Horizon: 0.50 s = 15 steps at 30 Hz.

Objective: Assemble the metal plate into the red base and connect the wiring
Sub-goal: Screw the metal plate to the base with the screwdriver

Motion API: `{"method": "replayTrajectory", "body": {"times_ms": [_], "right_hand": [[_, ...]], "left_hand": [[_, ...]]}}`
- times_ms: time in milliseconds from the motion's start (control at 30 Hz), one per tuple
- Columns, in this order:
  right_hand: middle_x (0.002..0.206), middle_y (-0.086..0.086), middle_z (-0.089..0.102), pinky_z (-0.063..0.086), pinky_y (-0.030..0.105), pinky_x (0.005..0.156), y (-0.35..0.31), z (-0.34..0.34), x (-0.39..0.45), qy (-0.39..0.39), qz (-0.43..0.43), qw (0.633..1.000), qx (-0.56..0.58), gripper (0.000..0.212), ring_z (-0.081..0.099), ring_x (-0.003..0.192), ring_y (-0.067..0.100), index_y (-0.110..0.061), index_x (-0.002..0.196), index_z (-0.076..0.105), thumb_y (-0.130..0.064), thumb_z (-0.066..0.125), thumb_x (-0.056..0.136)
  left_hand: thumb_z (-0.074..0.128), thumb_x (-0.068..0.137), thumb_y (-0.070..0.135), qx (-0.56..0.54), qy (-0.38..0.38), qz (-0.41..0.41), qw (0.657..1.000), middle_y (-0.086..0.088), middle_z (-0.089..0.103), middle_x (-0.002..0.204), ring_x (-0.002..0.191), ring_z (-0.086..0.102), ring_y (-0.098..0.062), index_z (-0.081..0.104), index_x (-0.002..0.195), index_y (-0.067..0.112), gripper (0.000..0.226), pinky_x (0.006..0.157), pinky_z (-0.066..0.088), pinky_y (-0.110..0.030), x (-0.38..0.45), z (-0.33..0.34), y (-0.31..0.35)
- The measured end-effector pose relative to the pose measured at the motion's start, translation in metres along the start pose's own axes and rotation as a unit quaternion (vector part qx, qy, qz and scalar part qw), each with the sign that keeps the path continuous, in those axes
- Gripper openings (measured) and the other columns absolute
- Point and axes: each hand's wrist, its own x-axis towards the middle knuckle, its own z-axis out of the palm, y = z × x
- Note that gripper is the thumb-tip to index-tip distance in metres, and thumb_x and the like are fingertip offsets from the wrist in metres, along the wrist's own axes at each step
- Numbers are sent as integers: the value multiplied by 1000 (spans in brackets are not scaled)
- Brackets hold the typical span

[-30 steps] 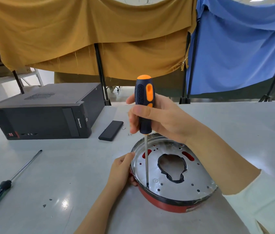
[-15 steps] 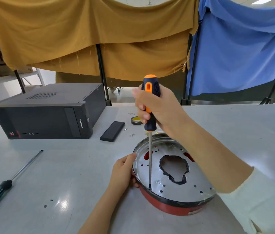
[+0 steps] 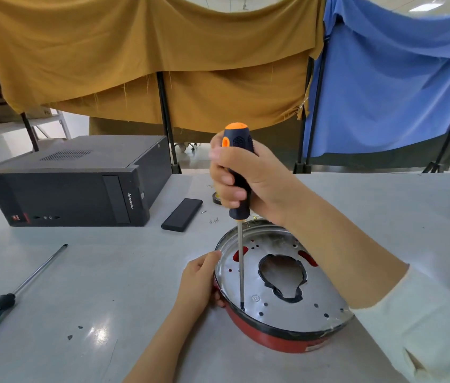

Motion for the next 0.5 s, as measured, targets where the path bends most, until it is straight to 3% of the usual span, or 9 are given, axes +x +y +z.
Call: {"method": "replayTrajectory", "body": {"times_ms": [67, 133, 167, 233, 333, 433, 500], "right_hand": [[56, 1, 41, 36, 22, 42, 8, 5, -2, 157, -64, 982, -79, 21, 36, 39, 12, -17, 74, 39, -9, 55, 85], [58, 3, 44, 40, 24, 43, 8, 3, -3, 209, -84, 967, -115, 20, 40, 39, 15, -18, 74, 42, -11, 58, 85], [58, 2, 48, 42, 25, 45, 5, 0, -3, 179, -70, 975, -110, 18, 43, 41, 15, -17, 75, 45, -13, 60, 86], [61, 1, 56, 47, 28, 52, -6, -8, -3, 43, -16, 997, -66, 12, 50, 46, 17, -16, 79, 52, -18, 62, 87], [66, -1, 56, 48, 28, 57, -12, -15, -1, -123, 42, 991, 42, 9, 54, 54, 16, -15, 78, 53, -19, 57, 84], [56, -5, 44, 37, 21, 44, -7, -12, 2, -115, 44, 989, 87, 19, 39, 41, 8, -15, 70, 39, -15, 50, 85], [56, -4, 42, 33, 20, 42, -1, -7, 2, -7, 8, 999, 44, 21, 34, 39, 8, -15, 71, 39, -11, 49, 90]], "left_hand": [[51, 89, 27, -6, -3, -1, 1000, -4, 42, 46, 38, 41, -17, 42, 50, 17, 42, 38, 39, -20, -1, 1, 0], [51, 86, 29, -6, -4, -3, 1000, -5, 42, 47, 38, 41, -19, 43, 51, 16, 38, 38, 39, -21, -1, 1, 0], [51, 87, 27, -3, -2, -4, 1000, -5, 43, 47, 38, 41, -18, 43, 51, 16, 38, 38, 39, -21, -1, 1, 0], [51, 89, 25, -2, 0, -6, 1000, -5, 44, 48, 38, 42, -17, 45, 52, 15, 39, 37, 39, -20, -1, 0, 0], [51, 91, 24, 0, 2, -8, 1000, -5, 45, 47, 38, 42, -17, 45, 49, 17, 43, 37, 39, -20, -1, 1, 1], [51, 91, 24, -6, 5, -12, 1000, -4, 44, 47, 38, 42, -17, 44, 49, 17, 43, 38, 39, -21, -1, 1, 1], [51, 91, 24, -12, 3, -13, 1000, -4, 43, 47, 39, 41, -17, 43, 50, 16, 43, 38, 40, -21, -1, 0, 0]]}}
